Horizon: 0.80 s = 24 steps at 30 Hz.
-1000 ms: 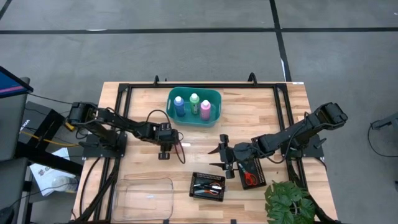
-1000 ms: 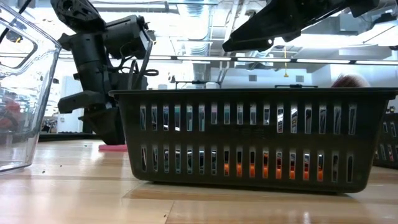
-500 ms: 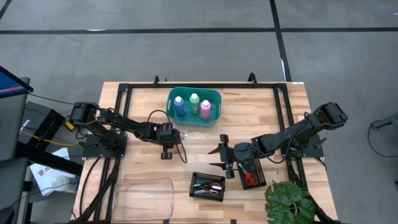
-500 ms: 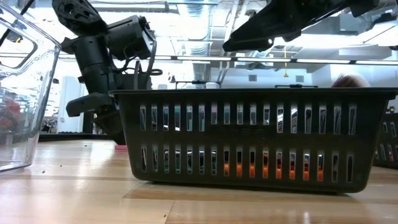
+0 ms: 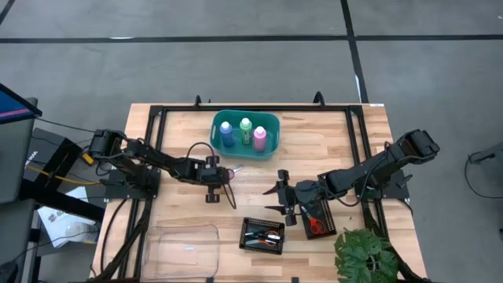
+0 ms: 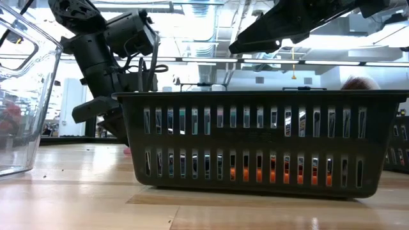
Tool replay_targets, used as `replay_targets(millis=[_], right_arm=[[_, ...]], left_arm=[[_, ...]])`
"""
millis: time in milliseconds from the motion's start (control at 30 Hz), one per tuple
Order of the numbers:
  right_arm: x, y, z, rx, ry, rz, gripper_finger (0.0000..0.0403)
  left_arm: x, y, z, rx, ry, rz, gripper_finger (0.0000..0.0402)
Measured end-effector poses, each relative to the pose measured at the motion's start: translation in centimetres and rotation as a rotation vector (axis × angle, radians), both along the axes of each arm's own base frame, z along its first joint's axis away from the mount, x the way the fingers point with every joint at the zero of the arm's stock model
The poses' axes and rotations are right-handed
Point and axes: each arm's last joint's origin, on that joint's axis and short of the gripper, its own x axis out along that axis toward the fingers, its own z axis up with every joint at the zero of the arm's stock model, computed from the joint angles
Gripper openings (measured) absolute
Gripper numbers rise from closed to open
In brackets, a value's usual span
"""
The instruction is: Pick & Place Paint Supplies
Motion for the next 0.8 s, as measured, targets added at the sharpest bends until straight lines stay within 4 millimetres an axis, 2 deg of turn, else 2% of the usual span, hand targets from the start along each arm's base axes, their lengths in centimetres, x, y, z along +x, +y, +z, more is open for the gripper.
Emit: replay_targets(millis=[500, 667, 800], right_arm=[[0.1, -0.3, 0.0, 0.008, -0.005, -0.014, 0.0195], [0.1, -0.3, 0.0, 0.008, -0.003, -0.014, 0.0195], [0.1, -0.3, 0.0, 0.007, -0.001, -0.013, 0.0195]], left_arm=[[0.5, -0.9, 0.5, -0.05, -0.031, -0.049, 0.0], [0.5, -0.8, 1.6, -0.033, -0.075, -0.073, 0.0], [0.4, -1.0, 1.9, -0.086, -0.075, -0.142, 0.0011]])
